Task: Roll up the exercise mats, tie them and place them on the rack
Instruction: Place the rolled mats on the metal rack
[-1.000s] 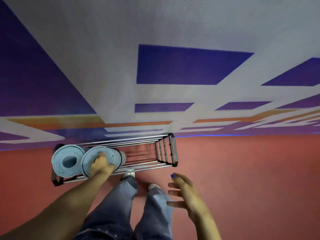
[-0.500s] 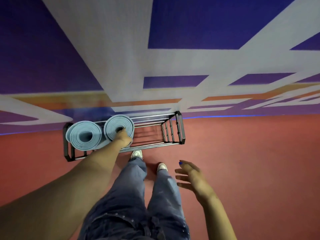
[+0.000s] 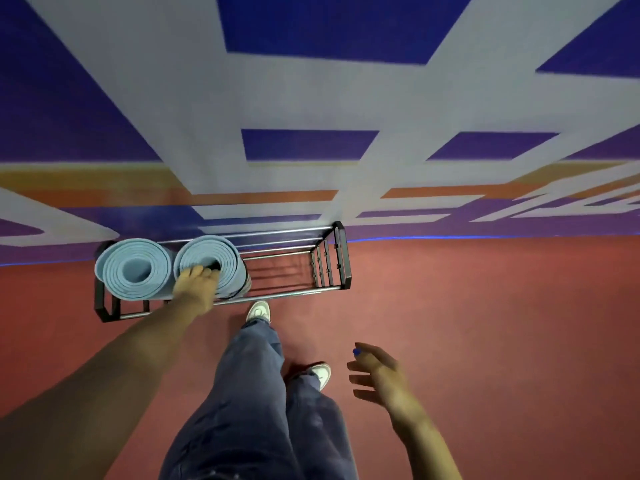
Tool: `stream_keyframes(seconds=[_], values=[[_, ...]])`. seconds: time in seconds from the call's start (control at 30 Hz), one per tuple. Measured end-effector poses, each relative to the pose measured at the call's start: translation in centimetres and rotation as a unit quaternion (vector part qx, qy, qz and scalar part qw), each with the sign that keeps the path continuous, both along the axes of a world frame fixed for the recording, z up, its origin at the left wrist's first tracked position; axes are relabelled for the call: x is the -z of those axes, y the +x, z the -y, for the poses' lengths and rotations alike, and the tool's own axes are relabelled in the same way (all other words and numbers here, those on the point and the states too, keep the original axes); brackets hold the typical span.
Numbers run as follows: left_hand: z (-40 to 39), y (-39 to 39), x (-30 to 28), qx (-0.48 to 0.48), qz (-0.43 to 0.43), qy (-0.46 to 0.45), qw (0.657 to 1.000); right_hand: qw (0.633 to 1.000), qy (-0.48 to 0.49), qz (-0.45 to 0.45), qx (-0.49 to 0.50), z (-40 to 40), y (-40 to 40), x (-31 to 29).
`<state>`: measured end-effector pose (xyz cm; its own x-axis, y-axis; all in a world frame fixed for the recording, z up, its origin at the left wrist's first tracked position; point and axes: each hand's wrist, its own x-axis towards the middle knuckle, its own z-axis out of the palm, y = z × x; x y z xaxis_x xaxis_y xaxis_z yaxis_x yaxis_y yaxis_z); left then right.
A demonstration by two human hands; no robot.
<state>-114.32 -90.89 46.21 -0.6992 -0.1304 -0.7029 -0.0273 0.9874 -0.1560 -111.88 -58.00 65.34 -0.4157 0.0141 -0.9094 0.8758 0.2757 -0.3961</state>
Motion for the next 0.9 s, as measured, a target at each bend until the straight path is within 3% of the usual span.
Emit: stream_keyframes(seconds=[0.2,0.3,0.43,0.53,0.8,0.9], values=[[0.8,-3.1,1.2,0.153,-0.042,-0.062,0.985,0.999,-0.007,0.036,0.005,1.2,1.2,3.7],[1.4,-4.1,1.4,0.136,-0.037,-0.023,0.99,1.0,-0.013,0.022,-0.018,2.5,1.0,5.2],[1.4,-2.7,1.5,-0.053,-0.056,-0.004,0.997,0.999,-0.021,0.005,-0.024,4.4,-0.3,5.4],[0.8,-2.0,1.7,-0.102,-0.063,-0.017,0.993,0.999,-0.026,-0.002,-0.034,5.3,-1.0,5.0],[2.6,-3.4,0.6,-0.079,-0.066,-0.02,0.995,1.0,-0.017,-0.005,0.006,5.1,-1.4,4.7],[3.4,-4.2,0.0,0.013,-0.046,-0.026,0.999,0.999,-0.016,0.001,0.033,4.9,-1.4,4.8]])
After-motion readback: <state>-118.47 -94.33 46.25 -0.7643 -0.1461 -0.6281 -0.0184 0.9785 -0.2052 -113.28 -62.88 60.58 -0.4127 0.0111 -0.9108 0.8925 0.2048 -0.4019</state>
